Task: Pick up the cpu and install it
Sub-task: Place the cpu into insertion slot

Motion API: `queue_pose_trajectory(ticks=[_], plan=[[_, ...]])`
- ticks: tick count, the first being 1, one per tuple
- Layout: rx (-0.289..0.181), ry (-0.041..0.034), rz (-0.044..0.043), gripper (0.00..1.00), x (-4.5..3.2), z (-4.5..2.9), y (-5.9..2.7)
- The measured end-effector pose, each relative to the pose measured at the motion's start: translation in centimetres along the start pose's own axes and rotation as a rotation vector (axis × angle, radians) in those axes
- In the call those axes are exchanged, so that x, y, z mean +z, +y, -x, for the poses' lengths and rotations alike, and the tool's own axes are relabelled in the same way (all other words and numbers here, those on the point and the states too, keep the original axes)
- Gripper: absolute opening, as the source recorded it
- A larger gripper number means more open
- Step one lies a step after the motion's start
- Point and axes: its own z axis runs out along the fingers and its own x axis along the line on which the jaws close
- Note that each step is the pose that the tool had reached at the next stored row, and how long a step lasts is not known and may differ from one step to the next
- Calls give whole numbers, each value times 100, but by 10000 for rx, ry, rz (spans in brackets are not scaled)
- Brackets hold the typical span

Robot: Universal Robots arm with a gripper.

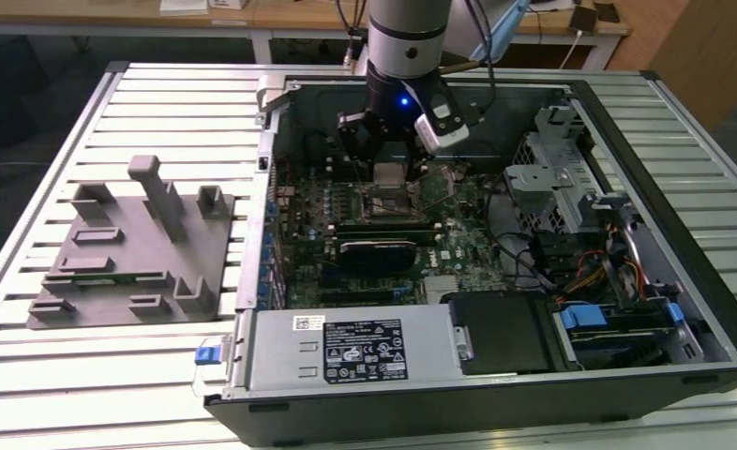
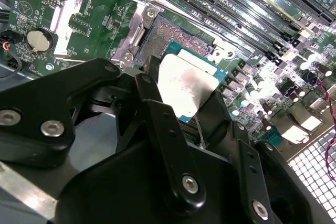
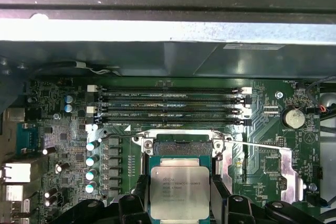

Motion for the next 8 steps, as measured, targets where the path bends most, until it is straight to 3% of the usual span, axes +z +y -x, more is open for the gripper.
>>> queue_pose_trajectory(ticks=[8], plan=[[0, 0, 0, 54, 4, 0, 0]])
